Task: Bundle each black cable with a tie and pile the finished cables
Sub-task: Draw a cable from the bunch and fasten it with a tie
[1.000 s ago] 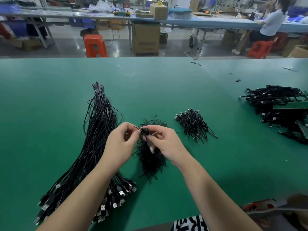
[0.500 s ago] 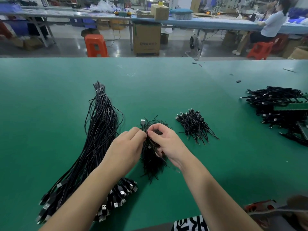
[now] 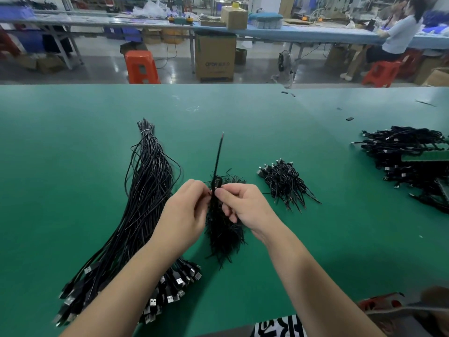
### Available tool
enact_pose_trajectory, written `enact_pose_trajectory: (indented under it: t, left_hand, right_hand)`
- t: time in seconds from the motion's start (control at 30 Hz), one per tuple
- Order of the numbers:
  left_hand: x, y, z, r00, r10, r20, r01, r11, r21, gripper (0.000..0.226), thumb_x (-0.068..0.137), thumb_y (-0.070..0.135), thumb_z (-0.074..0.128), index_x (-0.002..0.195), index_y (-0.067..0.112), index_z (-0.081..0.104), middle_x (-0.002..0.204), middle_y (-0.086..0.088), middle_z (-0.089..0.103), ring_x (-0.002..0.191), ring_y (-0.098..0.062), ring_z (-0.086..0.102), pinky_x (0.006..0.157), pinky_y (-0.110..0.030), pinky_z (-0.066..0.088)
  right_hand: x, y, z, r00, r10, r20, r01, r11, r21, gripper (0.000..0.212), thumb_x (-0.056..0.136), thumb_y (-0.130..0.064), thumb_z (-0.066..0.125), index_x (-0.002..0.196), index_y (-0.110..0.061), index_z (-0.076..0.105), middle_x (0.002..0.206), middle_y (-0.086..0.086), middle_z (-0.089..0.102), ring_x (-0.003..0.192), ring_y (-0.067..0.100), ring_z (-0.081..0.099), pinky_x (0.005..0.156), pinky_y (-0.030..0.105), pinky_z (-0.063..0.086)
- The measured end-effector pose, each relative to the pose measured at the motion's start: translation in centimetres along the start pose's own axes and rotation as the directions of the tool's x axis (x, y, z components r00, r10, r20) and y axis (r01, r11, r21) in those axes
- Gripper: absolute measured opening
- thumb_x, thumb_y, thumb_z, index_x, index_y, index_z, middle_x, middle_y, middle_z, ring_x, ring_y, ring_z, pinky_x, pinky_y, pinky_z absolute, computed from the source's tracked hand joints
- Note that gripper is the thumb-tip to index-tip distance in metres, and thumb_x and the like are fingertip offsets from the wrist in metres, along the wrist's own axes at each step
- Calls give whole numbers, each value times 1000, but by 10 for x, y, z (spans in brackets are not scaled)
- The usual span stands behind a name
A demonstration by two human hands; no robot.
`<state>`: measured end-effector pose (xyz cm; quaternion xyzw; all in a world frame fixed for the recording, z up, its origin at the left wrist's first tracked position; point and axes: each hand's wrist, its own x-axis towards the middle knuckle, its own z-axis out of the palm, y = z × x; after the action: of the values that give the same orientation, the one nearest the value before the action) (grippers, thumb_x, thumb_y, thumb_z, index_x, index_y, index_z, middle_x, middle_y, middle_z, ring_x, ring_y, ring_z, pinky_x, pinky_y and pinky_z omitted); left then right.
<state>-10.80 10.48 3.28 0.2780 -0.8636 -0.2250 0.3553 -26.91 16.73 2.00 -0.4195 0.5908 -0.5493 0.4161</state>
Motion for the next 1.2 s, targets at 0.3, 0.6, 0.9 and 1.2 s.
enact_pose_trajectory:
  t: [0.3,0.6,0.9,1.2]
  left_hand:
    - [-6,6,8,970,230,73,-241,937,254,12,87,-7,63,91,4,65,84,-8,59,59,-29,51,54,-43,50]
    - [7,-4,8,900,-430,75,429,839,-335,15,93,16,65,79,20,64,57,11,58,51,-6,47,55,-25,38]
    - [-1,2,8,987,157,42,-162,968,192,9,91,-1,62,89,8,61,83,-1,57,66,-22,53,62,-35,49]
    - [-4,-5,6,980,187,69,-197,957,212,11,95,11,54,90,7,64,83,-2,58,67,-22,54,63,-34,49]
  right_hand:
    - [-2,5,1,996,94,11,-94,994,46,11,98,-21,64,90,-29,63,58,7,43,39,14,29,37,20,28]
    - [-6,6,-7,991,-68,116,55,992,111,28,91,2,68,110,-18,72,86,-1,72,74,13,64,64,24,54]
    - [-2,13,-2,998,60,-29,-62,996,-69,31,97,-36,61,70,-23,70,54,1,47,45,13,41,43,23,37]
    - [-4,8,-3,989,129,65,-128,992,-11,33,100,-31,60,73,-13,62,62,5,44,47,12,42,44,24,40]
